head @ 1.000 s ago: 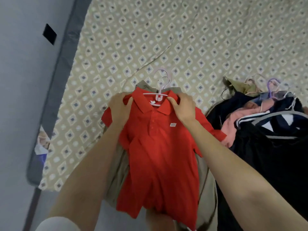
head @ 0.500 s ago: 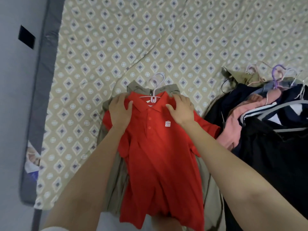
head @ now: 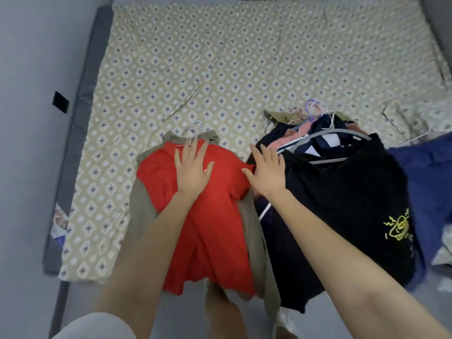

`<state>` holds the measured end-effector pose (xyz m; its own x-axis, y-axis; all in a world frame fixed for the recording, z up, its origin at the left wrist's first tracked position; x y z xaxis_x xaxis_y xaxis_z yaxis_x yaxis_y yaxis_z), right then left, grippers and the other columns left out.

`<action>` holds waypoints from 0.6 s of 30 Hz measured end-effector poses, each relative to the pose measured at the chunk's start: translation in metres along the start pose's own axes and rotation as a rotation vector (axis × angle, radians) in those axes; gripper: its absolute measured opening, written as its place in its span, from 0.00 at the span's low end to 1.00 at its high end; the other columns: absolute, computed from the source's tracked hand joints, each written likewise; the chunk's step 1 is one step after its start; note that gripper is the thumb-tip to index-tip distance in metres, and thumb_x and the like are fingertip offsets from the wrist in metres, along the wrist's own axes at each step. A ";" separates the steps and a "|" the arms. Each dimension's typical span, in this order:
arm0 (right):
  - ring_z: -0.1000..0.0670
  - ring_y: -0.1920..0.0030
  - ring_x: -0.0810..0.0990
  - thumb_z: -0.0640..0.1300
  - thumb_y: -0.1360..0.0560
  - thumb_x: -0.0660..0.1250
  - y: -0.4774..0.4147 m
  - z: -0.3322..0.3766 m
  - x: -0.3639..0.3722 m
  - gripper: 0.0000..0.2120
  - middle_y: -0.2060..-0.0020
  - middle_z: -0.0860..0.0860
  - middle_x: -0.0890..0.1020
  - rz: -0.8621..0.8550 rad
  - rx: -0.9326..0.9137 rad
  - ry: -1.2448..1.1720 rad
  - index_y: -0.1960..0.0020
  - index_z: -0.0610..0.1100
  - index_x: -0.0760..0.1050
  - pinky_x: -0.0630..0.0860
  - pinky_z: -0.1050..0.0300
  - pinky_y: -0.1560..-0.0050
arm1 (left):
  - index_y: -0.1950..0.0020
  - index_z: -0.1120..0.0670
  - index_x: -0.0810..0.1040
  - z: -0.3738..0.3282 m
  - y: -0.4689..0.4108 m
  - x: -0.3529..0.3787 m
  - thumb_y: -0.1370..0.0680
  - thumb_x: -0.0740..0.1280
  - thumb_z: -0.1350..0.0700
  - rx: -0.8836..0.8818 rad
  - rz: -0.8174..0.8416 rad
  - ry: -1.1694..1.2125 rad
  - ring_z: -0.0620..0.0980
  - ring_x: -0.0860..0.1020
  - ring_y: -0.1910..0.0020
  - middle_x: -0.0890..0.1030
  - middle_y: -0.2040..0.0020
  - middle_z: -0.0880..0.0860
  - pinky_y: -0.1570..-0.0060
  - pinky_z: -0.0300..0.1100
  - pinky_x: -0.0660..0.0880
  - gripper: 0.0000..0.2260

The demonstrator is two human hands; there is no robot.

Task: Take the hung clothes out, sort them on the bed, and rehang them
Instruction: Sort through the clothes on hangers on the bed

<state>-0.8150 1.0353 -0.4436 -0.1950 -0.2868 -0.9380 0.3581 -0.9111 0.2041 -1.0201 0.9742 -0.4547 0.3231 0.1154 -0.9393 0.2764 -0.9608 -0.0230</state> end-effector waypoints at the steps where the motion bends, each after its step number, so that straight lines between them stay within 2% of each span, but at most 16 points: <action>1: 0.41 0.22 0.52 0.60 0.21 0.59 0.017 -0.013 -0.012 0.35 0.22 0.44 0.58 -0.013 -0.003 0.019 0.20 0.51 0.50 0.48 0.41 0.24 | 0.23 0.50 0.65 -0.020 0.014 -0.003 0.21 0.65 0.48 -0.010 -0.009 -0.002 0.56 0.56 0.21 0.61 0.21 0.55 0.25 0.59 0.47 0.27; 7: 0.41 0.23 0.54 0.58 0.22 0.61 0.116 -0.090 -0.080 0.35 0.23 0.45 0.61 -0.081 -0.059 0.032 0.20 0.51 0.53 0.51 0.40 0.25 | 0.22 0.51 0.65 -0.126 0.098 -0.020 0.21 0.66 0.47 -0.060 -0.092 -0.033 0.56 0.57 0.21 0.62 0.21 0.55 0.25 0.59 0.48 0.28; 10: 0.41 0.22 0.53 0.58 0.21 0.61 0.157 -0.128 -0.110 0.35 0.23 0.45 0.59 -0.085 -0.066 0.053 0.20 0.51 0.51 0.50 0.40 0.24 | 0.23 0.53 0.65 -0.171 0.130 -0.024 0.22 0.67 0.49 -0.070 -0.101 -0.038 0.57 0.57 0.21 0.62 0.21 0.56 0.25 0.60 0.48 0.29; 14: 0.42 0.22 0.50 0.59 0.21 0.59 0.191 -0.173 -0.134 0.36 0.22 0.45 0.56 -0.065 -0.034 0.063 0.20 0.52 0.47 0.48 0.40 0.24 | 0.24 0.55 0.67 -0.218 0.154 -0.026 0.21 0.65 0.48 -0.060 -0.116 -0.033 0.59 0.58 0.22 0.63 0.22 0.57 0.26 0.63 0.50 0.27; 18: 0.41 0.22 0.49 0.59 0.20 0.58 0.206 -0.209 -0.148 0.35 0.21 0.44 0.54 -0.068 0.034 0.048 0.20 0.52 0.46 0.48 0.39 0.24 | 0.23 0.52 0.66 -0.253 0.164 -0.024 0.20 0.62 0.44 -0.033 -0.090 -0.017 0.59 0.57 0.22 0.63 0.22 0.57 0.26 0.62 0.49 0.27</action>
<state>-0.5219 0.9522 -0.3212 -0.1738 -0.2105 -0.9620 0.3146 -0.9376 0.1483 -0.7533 0.8781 -0.3495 0.2804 0.1960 -0.9397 0.3335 -0.9378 -0.0961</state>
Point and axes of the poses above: each hand's wrist, its own y-axis away from the middle knuckle, its own x-axis out of the palm, z = x × y, the point moved 4 cm from there along -y, towards the middle knuckle
